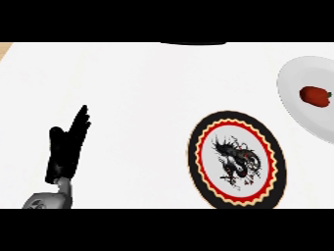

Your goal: Pick the bell pepper from the plate and place it in the plate

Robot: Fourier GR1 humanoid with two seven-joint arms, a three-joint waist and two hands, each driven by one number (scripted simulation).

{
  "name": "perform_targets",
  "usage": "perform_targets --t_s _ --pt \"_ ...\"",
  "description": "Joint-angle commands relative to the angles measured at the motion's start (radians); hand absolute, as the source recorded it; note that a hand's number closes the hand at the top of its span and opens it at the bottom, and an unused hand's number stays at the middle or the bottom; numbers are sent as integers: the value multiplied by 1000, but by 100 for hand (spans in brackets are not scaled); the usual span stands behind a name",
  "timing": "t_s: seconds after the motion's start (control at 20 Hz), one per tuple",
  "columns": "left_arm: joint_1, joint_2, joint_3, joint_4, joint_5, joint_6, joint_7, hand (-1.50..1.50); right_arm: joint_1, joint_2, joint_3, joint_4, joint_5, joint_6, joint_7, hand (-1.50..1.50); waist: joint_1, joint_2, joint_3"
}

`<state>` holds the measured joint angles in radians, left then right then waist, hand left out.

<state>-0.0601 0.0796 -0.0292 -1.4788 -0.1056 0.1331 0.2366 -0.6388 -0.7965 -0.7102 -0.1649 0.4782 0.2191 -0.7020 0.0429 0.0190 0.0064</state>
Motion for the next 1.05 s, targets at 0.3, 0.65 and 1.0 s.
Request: perform_targets --t_s 0.3,0.65,1.0 --pt "-33 18 45 57 13 -4 -35 0 46 -47 -34 9 -39 8 -28 -150 -5 1 0" --pt "-53 -16 -7 25 -22 16 25 0 64 -56 -66 21 -62 -78 5 -150 6 6 3" --pt "-20 15 17 -4 18 -30 2 0 102 -59 -54 17 -49 -106 -8 -150 14 3 3"
